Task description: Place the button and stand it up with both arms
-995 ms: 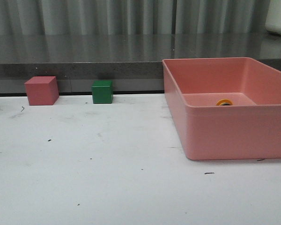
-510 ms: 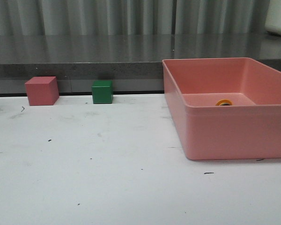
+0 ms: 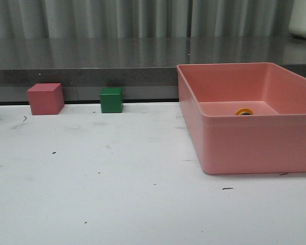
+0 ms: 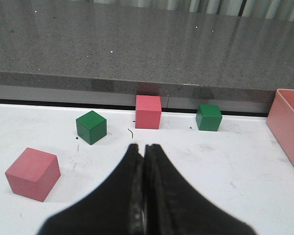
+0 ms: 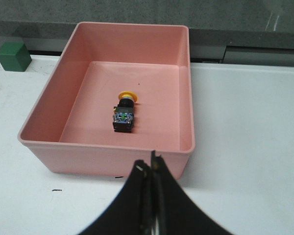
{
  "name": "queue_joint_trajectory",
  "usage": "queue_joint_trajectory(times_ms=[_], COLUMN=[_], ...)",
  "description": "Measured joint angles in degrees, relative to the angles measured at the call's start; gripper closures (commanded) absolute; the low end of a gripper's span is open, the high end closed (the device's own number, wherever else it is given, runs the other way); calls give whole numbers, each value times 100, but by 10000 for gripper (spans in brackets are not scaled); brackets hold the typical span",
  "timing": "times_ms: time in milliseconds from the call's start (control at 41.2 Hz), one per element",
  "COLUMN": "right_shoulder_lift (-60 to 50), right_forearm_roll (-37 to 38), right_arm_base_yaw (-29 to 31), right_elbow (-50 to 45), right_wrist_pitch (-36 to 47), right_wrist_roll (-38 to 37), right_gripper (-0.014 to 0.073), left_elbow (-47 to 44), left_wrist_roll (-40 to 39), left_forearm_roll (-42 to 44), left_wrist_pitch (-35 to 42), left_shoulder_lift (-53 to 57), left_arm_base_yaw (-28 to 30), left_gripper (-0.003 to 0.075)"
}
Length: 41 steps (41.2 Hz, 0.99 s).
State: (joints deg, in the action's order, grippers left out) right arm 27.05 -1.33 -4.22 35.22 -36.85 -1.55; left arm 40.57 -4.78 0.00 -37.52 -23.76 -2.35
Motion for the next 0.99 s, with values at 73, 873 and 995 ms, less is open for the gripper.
queue_joint_trajectory(times_ms=[73,873,995], right_shoulder_lift=[28,38,38], right_forearm_roll=[0,211,224], right_arm_base_yaw=[0,0,0], right_elbow=[0,0,0], right_wrist_pitch=[-11,-152,-152], right_wrist_roll=[0,0,0], right_gripper=[711,-18,-2], left_elbow=[0,0,0], left_wrist_roll=[0,0,0], left_forearm_roll=[0,243,257], left_wrist_pitch=[-11,-33,-33], left_shoulder_lift=[-17,-39,-39], left_arm_base_yaw=[0,0,0], left_gripper=[740,145,119])
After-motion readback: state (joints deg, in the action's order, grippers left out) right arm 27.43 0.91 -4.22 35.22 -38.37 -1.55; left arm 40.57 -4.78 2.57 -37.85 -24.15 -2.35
